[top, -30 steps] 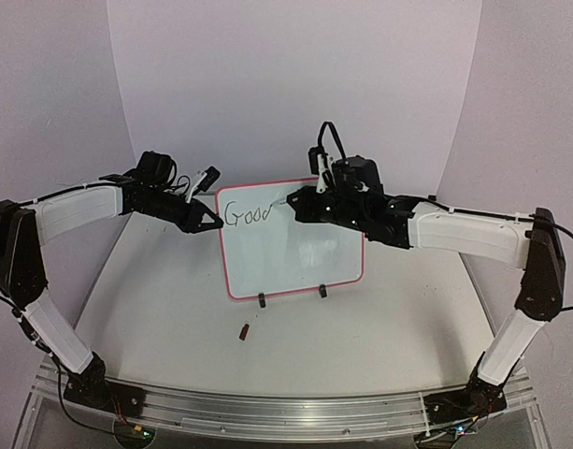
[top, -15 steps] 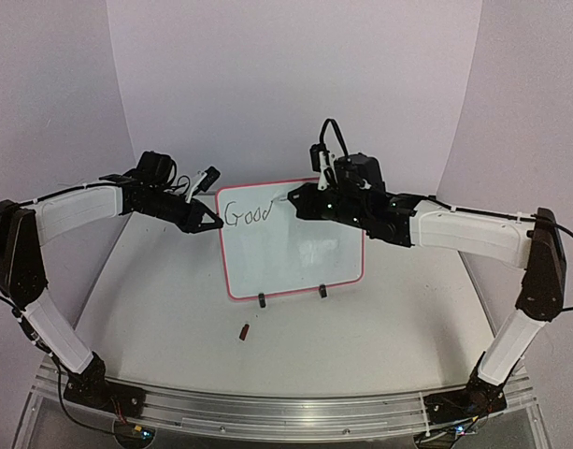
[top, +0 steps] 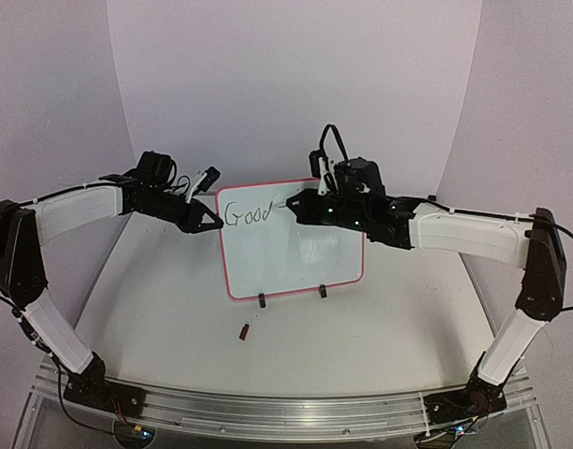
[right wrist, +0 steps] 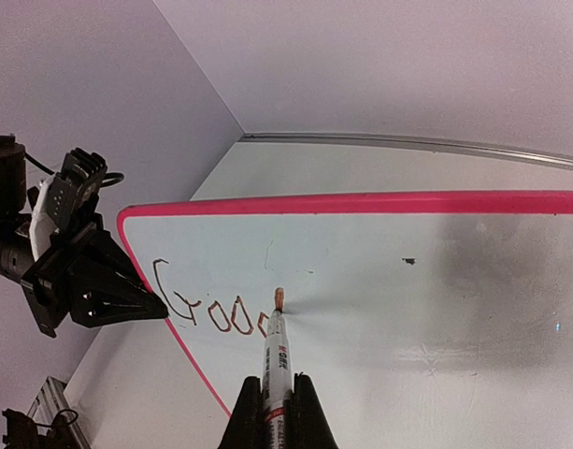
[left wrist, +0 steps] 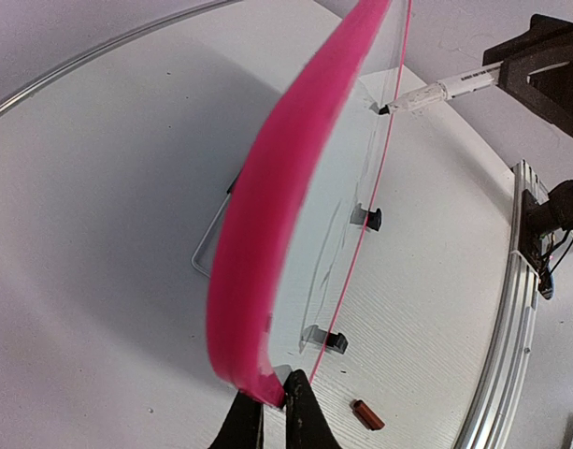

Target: Write a sentence on the whiteboard

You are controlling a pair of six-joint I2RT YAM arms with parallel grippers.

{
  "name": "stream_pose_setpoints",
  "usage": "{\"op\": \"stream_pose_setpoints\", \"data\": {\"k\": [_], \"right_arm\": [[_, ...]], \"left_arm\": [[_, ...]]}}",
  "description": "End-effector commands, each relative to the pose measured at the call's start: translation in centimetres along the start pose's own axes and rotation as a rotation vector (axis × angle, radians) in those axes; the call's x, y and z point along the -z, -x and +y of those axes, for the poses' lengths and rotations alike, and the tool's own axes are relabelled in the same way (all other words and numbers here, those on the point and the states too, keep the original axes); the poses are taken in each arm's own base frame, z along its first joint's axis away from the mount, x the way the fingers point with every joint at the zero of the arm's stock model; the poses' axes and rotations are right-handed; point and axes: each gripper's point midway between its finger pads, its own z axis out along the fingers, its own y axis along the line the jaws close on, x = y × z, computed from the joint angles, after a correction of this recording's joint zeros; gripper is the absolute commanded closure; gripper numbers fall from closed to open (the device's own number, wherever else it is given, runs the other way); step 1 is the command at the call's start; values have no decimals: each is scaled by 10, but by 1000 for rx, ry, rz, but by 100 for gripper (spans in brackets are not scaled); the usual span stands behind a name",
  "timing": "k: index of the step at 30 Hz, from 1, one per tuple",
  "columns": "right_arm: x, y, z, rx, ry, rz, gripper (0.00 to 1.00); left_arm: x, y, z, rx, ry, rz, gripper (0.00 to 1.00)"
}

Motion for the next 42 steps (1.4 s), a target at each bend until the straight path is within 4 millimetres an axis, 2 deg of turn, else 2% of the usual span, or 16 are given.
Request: {"op": "stream_pose_setpoints", "data": {"k": [1, 10, 26, 36, 42], "right_arm": [[-4, -2, -3, -14, 3, 0, 100], [-8, -13, -7, -19, -3, 27, 100], [-3, -20, -16, -9, -40, 46, 100], [5, -8, -13, 5, -46, 15, 100], [14, 2, -1, 13, 5, 2, 100]], "left_arm": [[2, 3, 8, -50, 59, 13, 100], [2, 2, 8, -50, 60, 14, 100], [2, 2, 8, -49, 60, 15, 100], [2, 1, 9, -49, 64, 18, 100], [2, 1, 9, -52, 66, 18, 100]]}}
